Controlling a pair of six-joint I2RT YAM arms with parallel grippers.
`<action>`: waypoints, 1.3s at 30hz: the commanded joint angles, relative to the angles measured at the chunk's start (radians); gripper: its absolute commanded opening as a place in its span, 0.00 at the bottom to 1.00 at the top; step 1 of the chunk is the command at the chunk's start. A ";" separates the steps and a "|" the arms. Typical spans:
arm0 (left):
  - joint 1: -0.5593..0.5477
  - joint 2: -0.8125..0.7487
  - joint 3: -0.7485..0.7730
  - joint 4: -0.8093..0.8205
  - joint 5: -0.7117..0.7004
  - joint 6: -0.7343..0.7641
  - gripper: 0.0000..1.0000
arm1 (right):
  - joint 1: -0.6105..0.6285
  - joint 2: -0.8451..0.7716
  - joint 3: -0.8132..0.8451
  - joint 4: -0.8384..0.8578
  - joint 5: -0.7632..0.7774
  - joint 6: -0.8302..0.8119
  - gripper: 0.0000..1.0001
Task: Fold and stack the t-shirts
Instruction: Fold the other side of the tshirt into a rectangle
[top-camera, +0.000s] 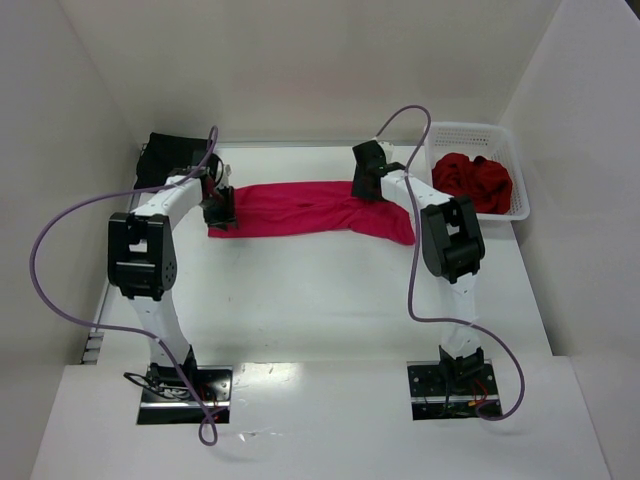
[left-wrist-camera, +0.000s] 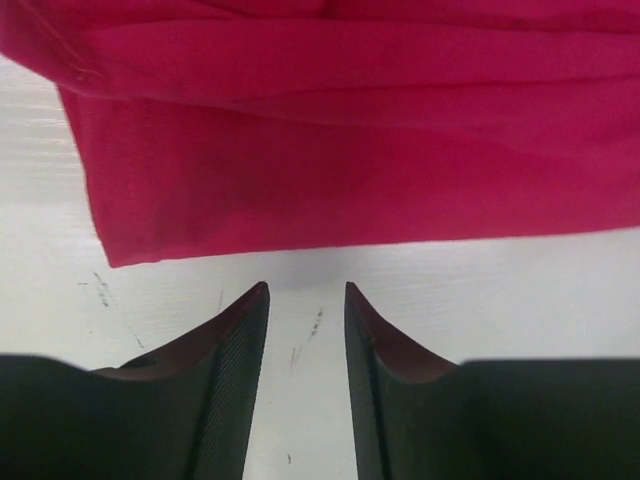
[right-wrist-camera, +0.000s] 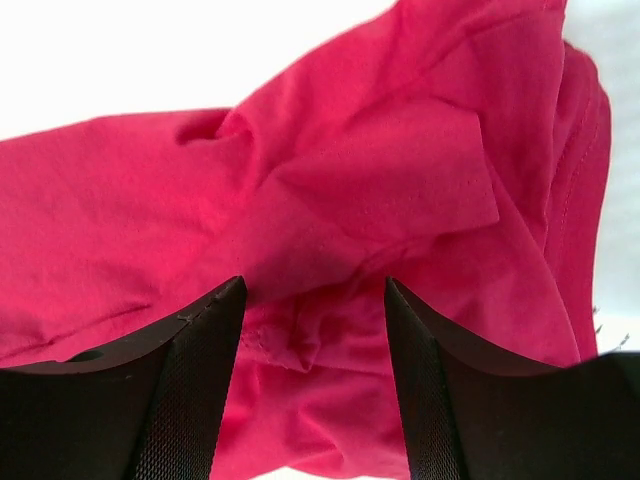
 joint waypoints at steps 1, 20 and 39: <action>0.001 0.029 0.034 -0.038 -0.079 -0.025 0.40 | 0.006 -0.075 -0.016 0.010 0.005 0.035 0.64; 0.001 0.040 0.016 -0.047 -0.162 -0.007 0.08 | 0.006 -0.057 -0.025 0.071 -0.077 0.110 0.25; 0.001 0.040 -0.012 -0.047 -0.153 0.012 0.05 | -0.004 0.124 0.343 0.039 -0.048 0.038 0.28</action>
